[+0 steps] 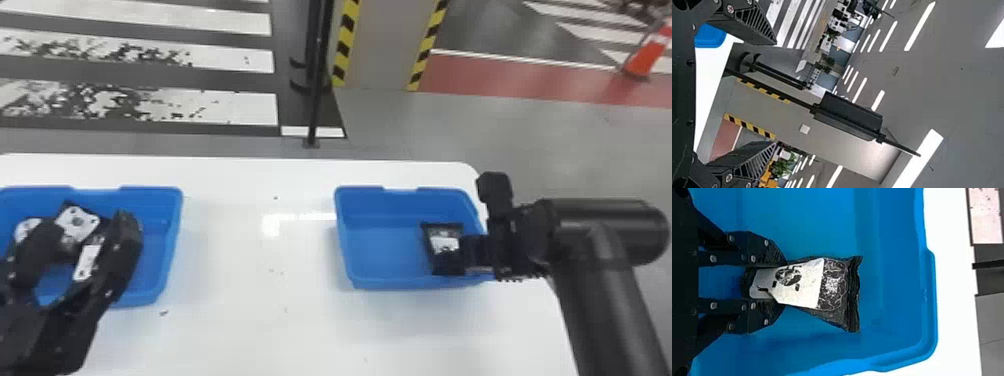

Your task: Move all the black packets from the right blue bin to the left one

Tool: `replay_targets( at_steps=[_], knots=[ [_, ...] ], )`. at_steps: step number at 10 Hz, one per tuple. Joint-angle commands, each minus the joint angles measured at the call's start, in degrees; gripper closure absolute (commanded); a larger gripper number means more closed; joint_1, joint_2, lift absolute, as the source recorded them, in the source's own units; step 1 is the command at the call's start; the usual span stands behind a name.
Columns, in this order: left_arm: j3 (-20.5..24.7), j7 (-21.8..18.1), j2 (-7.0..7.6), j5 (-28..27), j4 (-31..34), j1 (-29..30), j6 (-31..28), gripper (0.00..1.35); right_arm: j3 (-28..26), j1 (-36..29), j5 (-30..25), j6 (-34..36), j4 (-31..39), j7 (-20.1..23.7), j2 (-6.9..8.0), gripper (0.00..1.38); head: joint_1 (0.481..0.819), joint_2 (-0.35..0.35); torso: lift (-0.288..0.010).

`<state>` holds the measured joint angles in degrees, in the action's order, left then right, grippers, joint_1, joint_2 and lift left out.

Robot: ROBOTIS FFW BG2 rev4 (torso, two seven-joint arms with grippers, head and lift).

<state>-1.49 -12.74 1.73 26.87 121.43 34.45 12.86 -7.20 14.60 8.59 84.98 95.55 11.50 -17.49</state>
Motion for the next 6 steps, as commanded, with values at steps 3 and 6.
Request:
replay_targets(
  at_steps=[3, 6],
  knots=[
    [0.0, 0.0, -0.06, 0.21, 0.0, 0.14, 1.48, 0.14, -2.74, -8.27, 3.18, -19.59, 8.02, 0.01, 1.76, 1.1, 0.695, -0.191, -0.14],
    [-0.34, 0.0, -0.23, 0.1, -0.42, 0.14, 3.03, 0.14, -0.68, -11.5, 10.26, -44.91, 9.42, 8.18, 2.11, 1.1, 0.695, -0.146, -0.14]
  ],
)
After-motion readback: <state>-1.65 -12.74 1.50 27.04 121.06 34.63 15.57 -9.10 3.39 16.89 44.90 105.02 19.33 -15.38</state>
